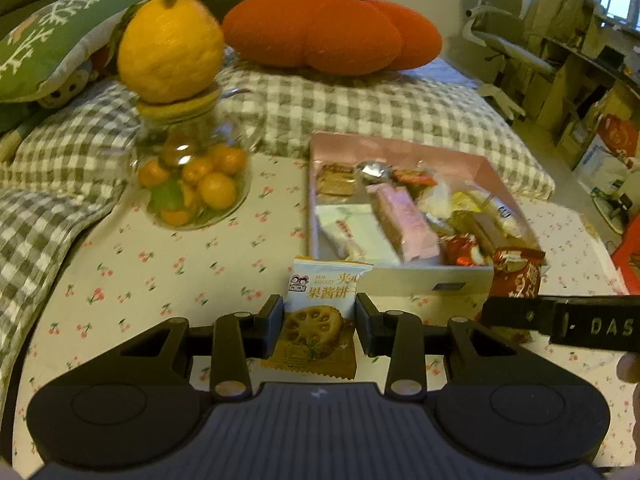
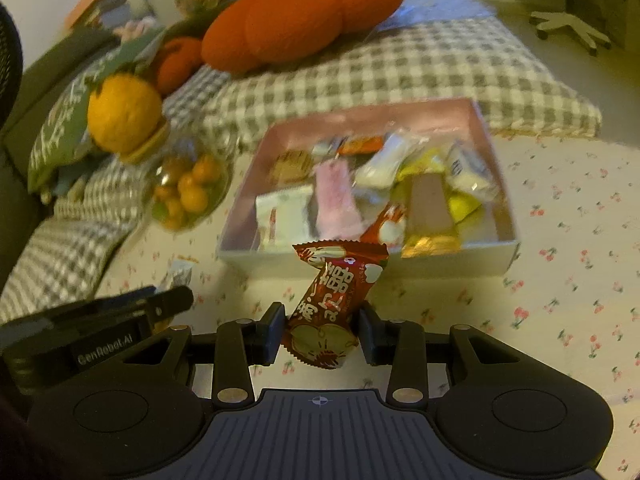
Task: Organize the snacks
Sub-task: 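Lift both packets and carry them over the box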
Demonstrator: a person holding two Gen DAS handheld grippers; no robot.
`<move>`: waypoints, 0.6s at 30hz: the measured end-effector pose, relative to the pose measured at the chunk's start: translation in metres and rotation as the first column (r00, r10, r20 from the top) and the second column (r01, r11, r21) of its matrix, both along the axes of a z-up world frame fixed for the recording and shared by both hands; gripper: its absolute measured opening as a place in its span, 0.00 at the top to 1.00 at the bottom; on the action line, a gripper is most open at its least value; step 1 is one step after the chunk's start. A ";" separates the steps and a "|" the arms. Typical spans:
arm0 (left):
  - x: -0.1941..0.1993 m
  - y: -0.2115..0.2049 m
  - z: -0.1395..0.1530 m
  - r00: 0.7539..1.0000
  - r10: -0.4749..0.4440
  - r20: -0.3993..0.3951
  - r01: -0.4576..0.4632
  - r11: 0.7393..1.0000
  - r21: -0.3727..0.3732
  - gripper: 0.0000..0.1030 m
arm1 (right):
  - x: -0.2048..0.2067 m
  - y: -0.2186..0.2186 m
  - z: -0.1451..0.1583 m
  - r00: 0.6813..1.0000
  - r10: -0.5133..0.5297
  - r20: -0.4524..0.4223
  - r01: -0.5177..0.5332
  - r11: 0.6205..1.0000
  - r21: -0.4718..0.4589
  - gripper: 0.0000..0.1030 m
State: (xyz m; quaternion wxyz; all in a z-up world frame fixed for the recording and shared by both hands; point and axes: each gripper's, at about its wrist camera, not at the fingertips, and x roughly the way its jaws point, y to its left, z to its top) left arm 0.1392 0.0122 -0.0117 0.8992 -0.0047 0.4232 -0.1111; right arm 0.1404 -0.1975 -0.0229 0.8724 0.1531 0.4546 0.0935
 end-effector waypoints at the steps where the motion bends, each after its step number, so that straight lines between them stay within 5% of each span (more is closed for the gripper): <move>1: 0.003 -0.003 0.001 1.000 -0.008 0.003 0.008 1.000 0.005 0.66 | 0.001 -0.004 0.002 1.000 -0.008 0.003 0.008 1.000 0.006 0.64; 18: 0.053 -0.041 -0.006 0.999 -0.032 0.026 0.032 0.999 -0.003 0.66 | 0.041 -0.045 -0.002 0.990 -0.136 0.026 0.134 0.989 0.070 0.64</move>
